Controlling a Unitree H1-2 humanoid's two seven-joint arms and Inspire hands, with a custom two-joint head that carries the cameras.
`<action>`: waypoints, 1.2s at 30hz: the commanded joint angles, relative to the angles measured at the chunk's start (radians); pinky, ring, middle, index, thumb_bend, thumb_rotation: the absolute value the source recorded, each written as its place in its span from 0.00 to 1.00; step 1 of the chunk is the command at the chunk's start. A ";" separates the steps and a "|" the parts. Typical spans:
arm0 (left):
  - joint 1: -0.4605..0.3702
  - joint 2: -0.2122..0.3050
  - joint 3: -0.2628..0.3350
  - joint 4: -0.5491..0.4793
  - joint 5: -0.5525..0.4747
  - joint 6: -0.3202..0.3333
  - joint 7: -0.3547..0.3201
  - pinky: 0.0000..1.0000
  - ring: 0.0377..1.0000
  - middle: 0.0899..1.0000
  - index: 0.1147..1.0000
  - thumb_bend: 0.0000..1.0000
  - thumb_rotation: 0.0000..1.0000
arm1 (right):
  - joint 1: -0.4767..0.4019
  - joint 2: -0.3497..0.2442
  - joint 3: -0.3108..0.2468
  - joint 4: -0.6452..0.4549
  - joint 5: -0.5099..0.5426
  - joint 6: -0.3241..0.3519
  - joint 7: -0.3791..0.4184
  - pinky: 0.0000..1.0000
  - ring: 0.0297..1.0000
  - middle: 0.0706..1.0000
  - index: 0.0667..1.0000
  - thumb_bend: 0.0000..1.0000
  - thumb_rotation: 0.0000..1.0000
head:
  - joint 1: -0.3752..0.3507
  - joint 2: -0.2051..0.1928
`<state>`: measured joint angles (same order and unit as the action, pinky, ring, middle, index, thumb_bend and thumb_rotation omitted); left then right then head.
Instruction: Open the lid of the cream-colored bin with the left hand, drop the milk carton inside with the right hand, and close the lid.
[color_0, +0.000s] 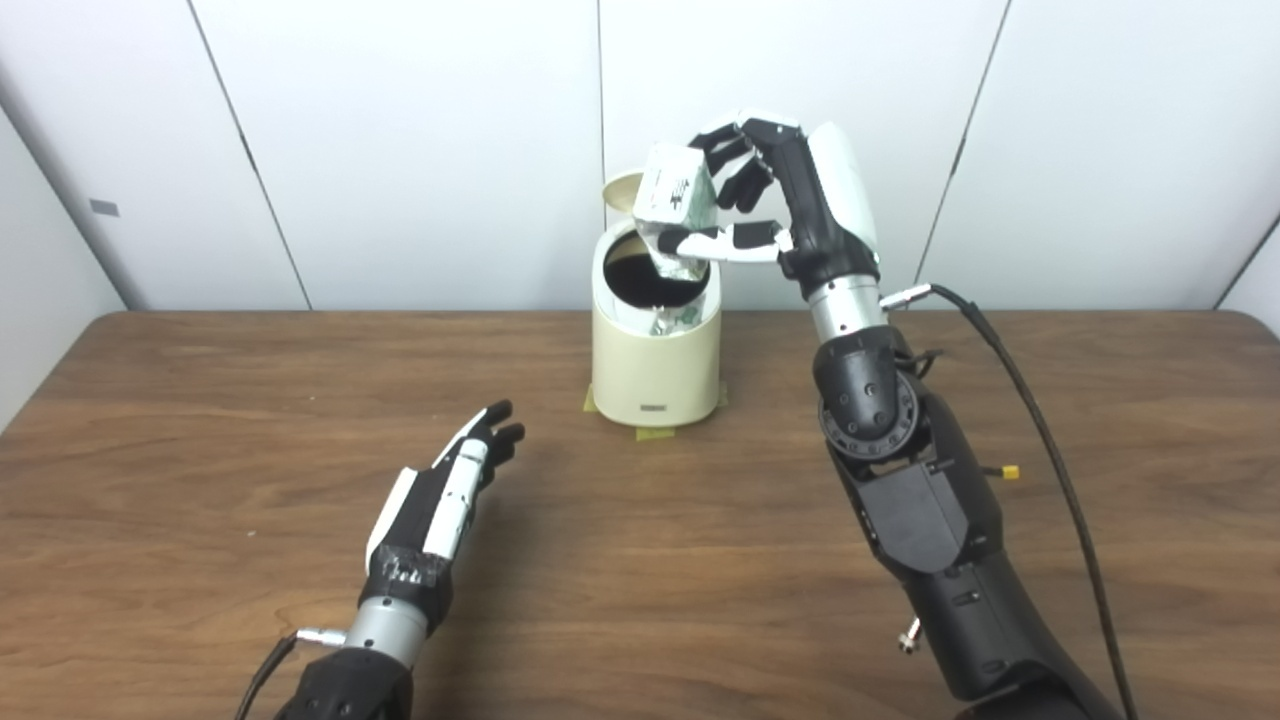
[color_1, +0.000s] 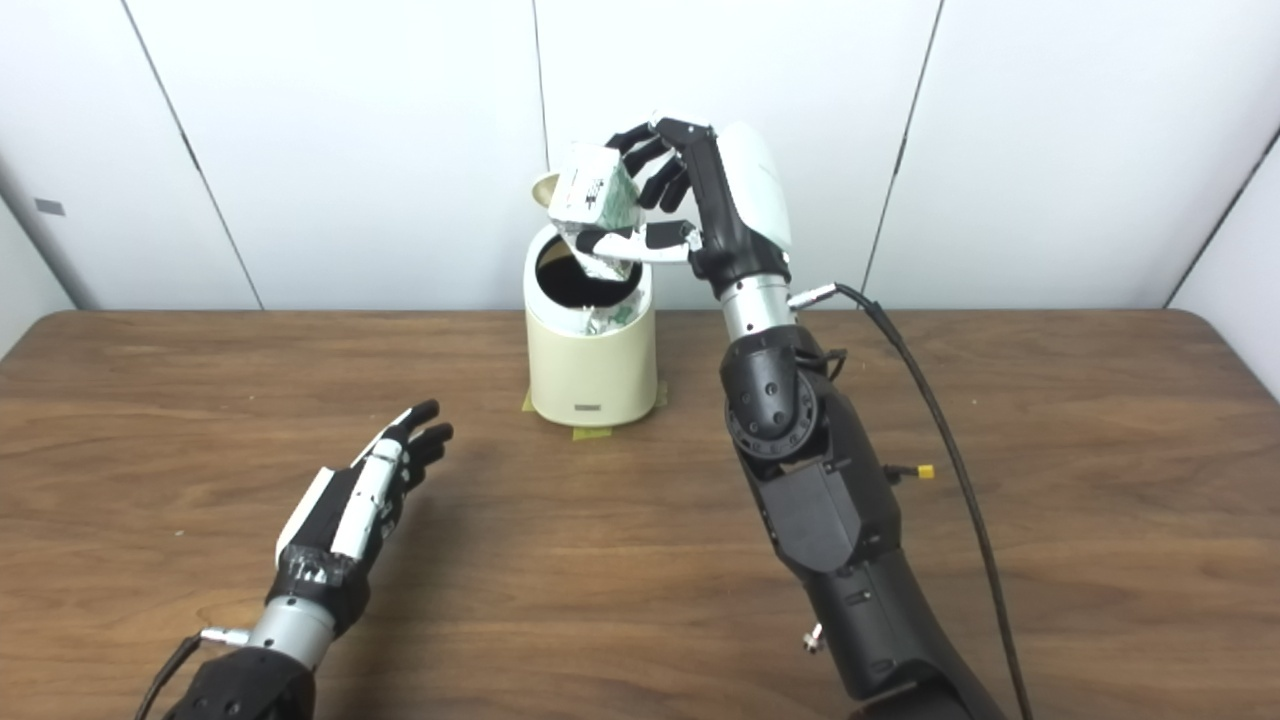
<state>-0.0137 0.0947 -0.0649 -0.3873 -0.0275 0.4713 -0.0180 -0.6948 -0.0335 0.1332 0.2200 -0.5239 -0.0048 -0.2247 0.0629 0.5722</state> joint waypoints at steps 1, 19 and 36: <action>-0.018 -0.011 0.002 -0.039 0.008 -0.032 -0.003 1.00 0.93 0.89 0.92 0.38 1.00 | -0.077 0.010 -0.010 -0.017 0.017 -0.046 -0.026 0.33 0.36 0.46 0.48 0.52 0.00 | 0.001 0.000; 0.017 -0.033 -0.006 -0.060 0.020 -0.055 -0.005 0.98 0.94 0.88 0.92 0.40 1.00 | -0.112 0.003 -0.006 0.178 0.046 -0.133 -0.085 0.34 0.38 0.46 0.47 0.50 0.00 | 0.007 0.005; 0.034 -0.043 -0.003 -0.069 0.024 -0.057 -0.005 0.99 0.94 0.88 0.92 0.42 1.00 | -0.122 0.018 -0.013 0.276 0.071 -0.216 -0.160 0.33 0.39 0.47 0.46 0.50 0.00 | 0.015 0.017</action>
<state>0.0334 0.0576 -0.0672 -0.4198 -0.0067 0.4539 -0.0170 -0.7418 -0.0188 0.1329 0.5093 -0.4667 -0.1678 -0.3579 0.0767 0.5890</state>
